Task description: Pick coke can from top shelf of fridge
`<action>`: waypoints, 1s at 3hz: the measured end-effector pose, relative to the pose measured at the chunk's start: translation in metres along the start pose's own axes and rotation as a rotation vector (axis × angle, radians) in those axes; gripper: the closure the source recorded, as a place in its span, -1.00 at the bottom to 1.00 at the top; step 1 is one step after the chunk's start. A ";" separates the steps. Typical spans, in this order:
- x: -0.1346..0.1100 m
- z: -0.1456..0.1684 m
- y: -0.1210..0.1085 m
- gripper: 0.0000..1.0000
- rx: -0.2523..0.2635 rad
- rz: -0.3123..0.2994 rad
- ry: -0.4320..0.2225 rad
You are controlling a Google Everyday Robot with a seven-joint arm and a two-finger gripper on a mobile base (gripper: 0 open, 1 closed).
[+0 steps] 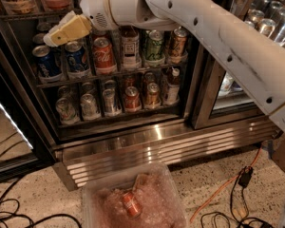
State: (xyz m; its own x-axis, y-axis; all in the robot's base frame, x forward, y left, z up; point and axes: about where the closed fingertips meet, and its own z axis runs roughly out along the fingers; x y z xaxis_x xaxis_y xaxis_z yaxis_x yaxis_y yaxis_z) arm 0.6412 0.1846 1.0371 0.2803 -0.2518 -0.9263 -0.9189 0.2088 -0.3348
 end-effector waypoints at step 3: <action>-0.009 0.021 -0.016 -1.00 0.085 -0.007 -0.045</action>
Offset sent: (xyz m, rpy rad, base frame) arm 0.0061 0.0013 0.0046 0.0320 -0.0130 -0.0489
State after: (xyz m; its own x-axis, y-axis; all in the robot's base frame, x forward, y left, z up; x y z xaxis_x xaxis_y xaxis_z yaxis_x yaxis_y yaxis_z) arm 0.6595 0.2029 1.0473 0.3006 -0.2115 -0.9300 -0.8904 0.2873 -0.3531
